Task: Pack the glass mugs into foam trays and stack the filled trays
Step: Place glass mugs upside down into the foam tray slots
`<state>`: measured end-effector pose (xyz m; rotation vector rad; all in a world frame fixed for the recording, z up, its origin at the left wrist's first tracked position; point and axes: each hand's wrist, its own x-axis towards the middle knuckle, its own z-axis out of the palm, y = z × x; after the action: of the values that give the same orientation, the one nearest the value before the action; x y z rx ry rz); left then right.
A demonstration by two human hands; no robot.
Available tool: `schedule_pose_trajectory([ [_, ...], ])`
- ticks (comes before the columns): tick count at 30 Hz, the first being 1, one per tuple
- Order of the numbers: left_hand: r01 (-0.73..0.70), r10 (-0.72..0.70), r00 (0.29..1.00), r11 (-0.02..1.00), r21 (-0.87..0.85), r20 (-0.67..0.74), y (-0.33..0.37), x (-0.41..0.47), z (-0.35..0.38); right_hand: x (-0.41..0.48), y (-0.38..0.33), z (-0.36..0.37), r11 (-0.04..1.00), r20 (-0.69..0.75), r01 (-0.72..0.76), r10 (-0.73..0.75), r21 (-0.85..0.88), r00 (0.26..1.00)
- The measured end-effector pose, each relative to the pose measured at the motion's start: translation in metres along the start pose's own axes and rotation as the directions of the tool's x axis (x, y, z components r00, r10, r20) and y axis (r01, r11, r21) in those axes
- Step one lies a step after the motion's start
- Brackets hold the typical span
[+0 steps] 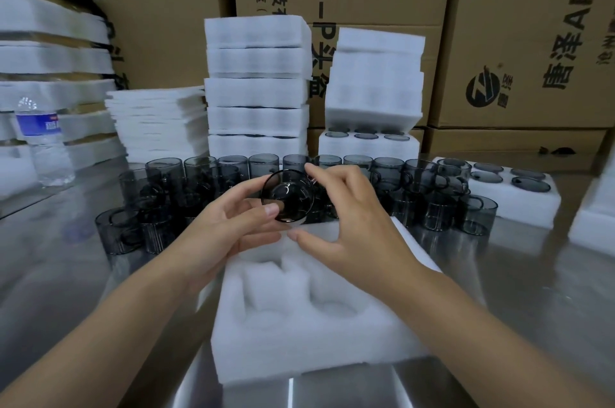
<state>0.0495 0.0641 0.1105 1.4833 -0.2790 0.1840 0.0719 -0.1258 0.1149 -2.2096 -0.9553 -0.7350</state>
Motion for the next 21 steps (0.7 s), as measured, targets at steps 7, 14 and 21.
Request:
schedule_pose_trajectory([
  [7,0.005,-0.011,0.998,0.994,0.109,0.061,0.0003,-0.0004,0.0009,-0.0014,-0.0008,0.0005,0.999,0.011,0.017,-0.018,0.037,1.000],
  [14,-0.023,0.017,0.998,0.996,0.088,0.068,-0.0011,-0.0005,0.0015,-0.0004,-0.0019,-0.0019,0.995,-0.001,0.038,-0.038,0.089,0.999],
  [21,-0.015,0.015,1.000,1.000,0.012,0.011,-0.0020,0.0005,0.0018,-0.0035,-0.0012,0.0010,0.986,0.003,0.006,-0.006,0.168,1.000],
])
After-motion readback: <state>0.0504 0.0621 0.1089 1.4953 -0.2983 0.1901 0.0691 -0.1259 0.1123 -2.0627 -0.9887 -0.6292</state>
